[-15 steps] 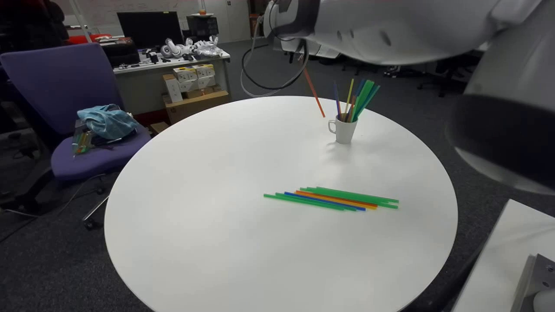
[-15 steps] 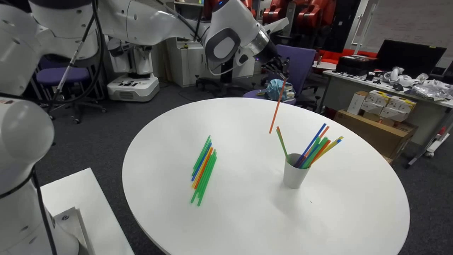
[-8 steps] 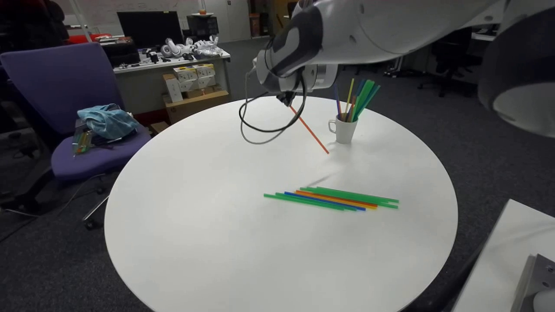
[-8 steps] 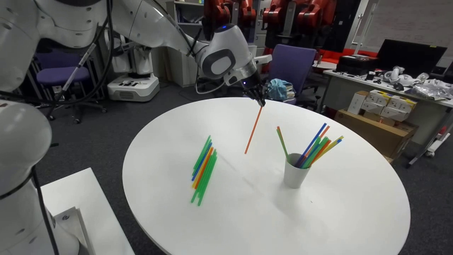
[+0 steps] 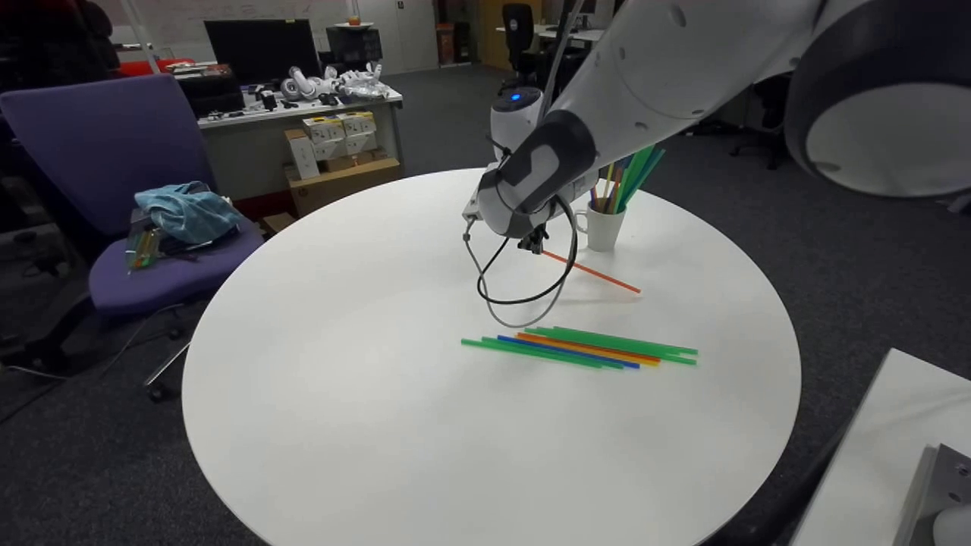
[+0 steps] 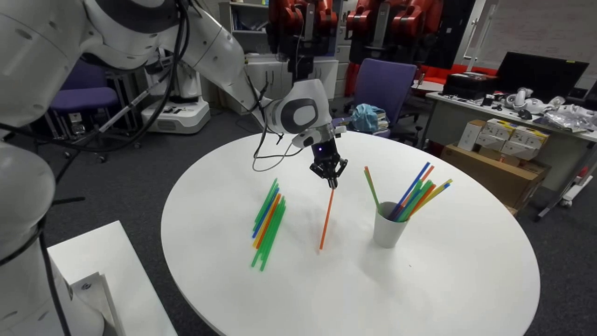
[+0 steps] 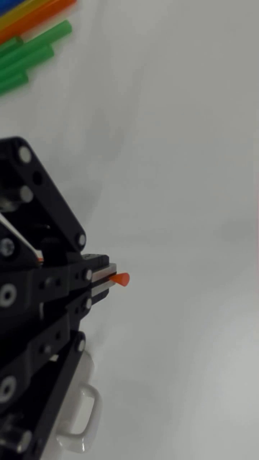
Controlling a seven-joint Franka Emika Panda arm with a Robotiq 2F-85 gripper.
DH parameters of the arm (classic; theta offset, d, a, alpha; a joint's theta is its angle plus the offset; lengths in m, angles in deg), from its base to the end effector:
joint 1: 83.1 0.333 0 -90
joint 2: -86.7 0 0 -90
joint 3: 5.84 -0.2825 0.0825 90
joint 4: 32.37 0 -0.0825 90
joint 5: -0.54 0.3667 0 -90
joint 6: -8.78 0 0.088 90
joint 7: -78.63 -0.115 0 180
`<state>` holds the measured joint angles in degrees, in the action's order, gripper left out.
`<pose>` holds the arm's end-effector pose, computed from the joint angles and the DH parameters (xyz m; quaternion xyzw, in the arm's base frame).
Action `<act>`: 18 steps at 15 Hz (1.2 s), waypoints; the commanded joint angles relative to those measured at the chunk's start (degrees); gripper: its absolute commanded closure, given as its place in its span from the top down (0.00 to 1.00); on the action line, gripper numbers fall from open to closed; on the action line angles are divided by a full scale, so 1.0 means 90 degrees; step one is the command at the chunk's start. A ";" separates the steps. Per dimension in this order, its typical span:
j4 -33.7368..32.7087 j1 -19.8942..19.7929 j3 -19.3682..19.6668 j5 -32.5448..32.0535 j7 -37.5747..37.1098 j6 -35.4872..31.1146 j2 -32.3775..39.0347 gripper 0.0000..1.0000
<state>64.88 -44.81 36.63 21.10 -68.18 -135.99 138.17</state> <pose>0.6556 -0.0012 0.1773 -0.2311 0.9556 -0.1781 0.0407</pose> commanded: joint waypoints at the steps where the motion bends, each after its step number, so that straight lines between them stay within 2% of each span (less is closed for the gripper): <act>1: -0.0068 -0.0879 -0.0996 -0.1276 0.0305 0.0722 -0.0601 0.00; 5: 0.0242 -0.1674 -0.2061 -0.2296 0.0807 0.1292 -0.1194 0.00; 9: 0.0188 -0.2489 -0.2939 -0.2499 0.1349 0.2560 -0.1450 0.00; 13: 0.0120 -0.3306 -0.3602 -0.1895 0.1566 0.3643 -0.1552 0.00; 15: 0.0179 -0.3645 -0.3829 -0.1442 0.1571 0.3756 -0.1637 0.00; 18: 0.0365 -0.4019 -0.4060 -0.0664 0.1512 0.3541 -0.1782 0.00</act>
<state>64.52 -77.04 3.00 9.57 -55.60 -103.75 126.26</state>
